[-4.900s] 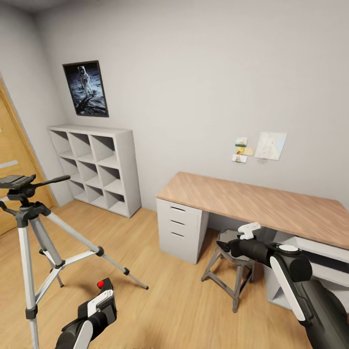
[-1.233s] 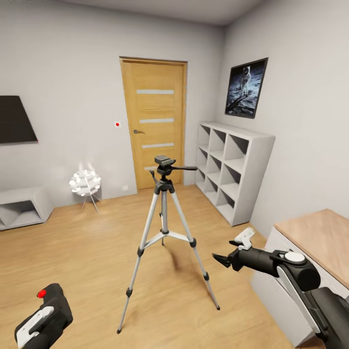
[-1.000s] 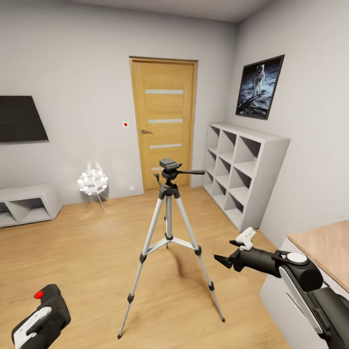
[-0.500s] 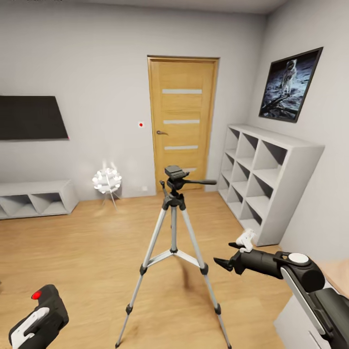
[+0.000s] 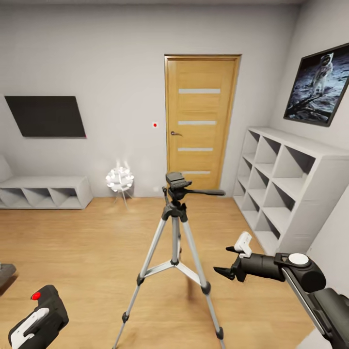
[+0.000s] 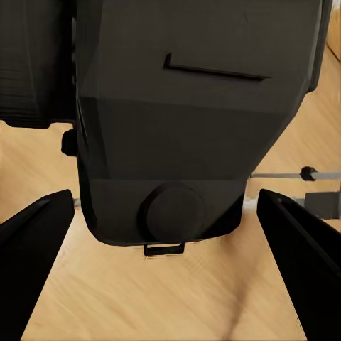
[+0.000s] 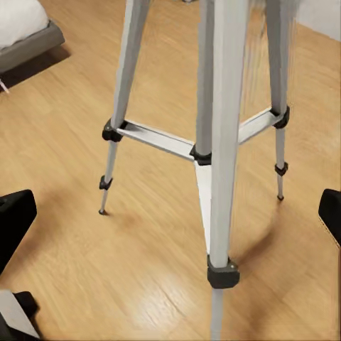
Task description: Attach the digital camera to the camera tripod in the bedroom.
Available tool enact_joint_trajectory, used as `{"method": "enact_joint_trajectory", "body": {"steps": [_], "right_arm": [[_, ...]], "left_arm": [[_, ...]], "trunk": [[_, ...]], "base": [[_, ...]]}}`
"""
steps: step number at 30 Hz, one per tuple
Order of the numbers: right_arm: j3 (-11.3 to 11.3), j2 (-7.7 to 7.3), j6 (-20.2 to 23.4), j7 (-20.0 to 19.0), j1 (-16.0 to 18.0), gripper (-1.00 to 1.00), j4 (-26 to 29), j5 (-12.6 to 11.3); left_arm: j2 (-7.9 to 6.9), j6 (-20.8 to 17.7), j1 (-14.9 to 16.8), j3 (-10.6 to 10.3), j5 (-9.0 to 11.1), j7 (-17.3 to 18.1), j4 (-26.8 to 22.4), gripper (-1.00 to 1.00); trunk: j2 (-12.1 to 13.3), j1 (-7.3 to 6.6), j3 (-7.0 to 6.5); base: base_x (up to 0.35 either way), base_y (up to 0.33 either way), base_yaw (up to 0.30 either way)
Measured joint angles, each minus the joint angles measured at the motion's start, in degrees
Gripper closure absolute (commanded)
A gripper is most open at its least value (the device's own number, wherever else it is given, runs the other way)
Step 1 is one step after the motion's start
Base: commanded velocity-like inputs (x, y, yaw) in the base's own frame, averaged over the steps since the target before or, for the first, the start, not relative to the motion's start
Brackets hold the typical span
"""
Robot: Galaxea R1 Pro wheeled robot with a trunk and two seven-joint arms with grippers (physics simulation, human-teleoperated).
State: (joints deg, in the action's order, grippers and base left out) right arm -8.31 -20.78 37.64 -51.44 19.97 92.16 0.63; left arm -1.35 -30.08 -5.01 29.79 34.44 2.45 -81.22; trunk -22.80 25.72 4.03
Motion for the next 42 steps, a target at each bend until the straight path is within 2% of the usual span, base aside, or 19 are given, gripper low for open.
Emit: {"method": "enact_joint_trajectory", "body": {"steps": [7, 24, 26, 32, 39, 42], "right_arm": [[0.13, 0.15, -0.5, -0.96, 0.0, -1.0, -0.02, 1.27], [0.34, 0.25, -0.54, -1.15, 0.0, -1.0, -0.02, 1.34], [0.99, -0.38, -0.36, -1.82, 0.46, -1.0, -0.52, 0.78], [2.1, -0.41, -0.35, -2.03, 0.46, -1.0, -0.41, 0.83], [2.1, -0.41, -0.35, -2.03, 0.46, -1.0, -0.41, 0.83], [2.1, -0.41, -0.35, -2.03, 0.46, -1.0, -0.41, 0.83]], "left_arm": [[0.02, 0.0, -0.01, 0.0, -0.05, -0.1, 0.0, 1.0], [0.02, 0.0, -0.01, 0.0, -0.06, -0.21, 0.1, 1.0], [-0.29, 0.62, -0.66, 0.67, -0.38, -0.81, -0.54, 1.0], [-0.33, 0.92, -2.6, 2.54, -0.34, -1.27, -2.42, 1.0], [-0.33, 0.92, -4.8, 2.55, -0.32, -1.27, -3.23, 1.0], [-0.33, 0.92, -4.8, 2.54, -0.27, -1.27, -3.23, 1.0]], "trunk": [[0.01, 0.02, 0.0], [0.0, 0.01, 0.0], [-0.01, 0.02, 0.0], [0.0, 0.03, 0.0], [0.0, 0.03, 0.0], [0.01, 0.03, 0.0]], "base": [[0.22, -0.137, 0.21], [0.106, -0.093, 0.044], [0.0, 0.0, 0.0], [0.0, 0.0, 0.0], [0.0, 0.0, 0.0], [0.0, 0.0, 0.0]]}}
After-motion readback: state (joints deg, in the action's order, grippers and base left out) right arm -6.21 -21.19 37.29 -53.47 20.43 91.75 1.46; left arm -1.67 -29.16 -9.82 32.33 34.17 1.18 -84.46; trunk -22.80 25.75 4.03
